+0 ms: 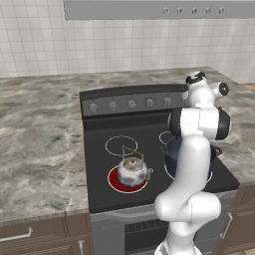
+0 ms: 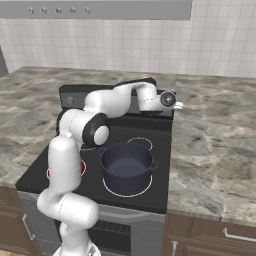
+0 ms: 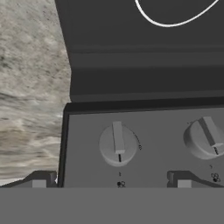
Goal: Pick the kettle from the cabinet and place it on a stove burner. Then pick the pot from the counter and place it on another stove burner. Finally, turn both burners on.
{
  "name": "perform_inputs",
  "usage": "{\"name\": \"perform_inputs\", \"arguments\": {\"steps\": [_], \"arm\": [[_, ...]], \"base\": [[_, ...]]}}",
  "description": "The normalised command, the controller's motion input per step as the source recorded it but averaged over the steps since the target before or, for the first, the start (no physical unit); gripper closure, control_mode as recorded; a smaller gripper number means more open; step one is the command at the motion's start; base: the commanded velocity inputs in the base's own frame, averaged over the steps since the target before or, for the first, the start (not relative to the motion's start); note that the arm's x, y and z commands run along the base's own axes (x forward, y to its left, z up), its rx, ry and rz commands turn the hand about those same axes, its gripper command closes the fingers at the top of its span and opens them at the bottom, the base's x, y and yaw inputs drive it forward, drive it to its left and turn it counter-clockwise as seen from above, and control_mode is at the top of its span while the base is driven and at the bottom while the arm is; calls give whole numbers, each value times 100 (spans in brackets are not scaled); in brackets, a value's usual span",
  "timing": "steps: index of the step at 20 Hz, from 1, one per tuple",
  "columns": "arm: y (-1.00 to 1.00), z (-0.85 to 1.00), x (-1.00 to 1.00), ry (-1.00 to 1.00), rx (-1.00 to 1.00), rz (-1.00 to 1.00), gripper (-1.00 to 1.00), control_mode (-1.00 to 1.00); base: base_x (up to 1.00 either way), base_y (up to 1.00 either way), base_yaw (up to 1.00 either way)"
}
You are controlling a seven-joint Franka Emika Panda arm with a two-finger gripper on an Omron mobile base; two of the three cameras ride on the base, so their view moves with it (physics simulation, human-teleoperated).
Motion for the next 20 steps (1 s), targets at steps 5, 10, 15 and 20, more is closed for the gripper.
{"name": "perform_inputs", "arguments": {"steps": [5, 10, 15, 20], "arm": [[-3, 0, 8, 0, 0, 0, -100, -100], [-4, 0, 7, 0, 0, 2, -100, -100], [-4, 0, 0, 0, 0, 2, -100, -100], [-1, 0, 0, 0, 0, 0, -100, -100]], "base": [[0, 0, 0], [0, 0, 0], [0, 0, 0], [0, 0, 0]]}}
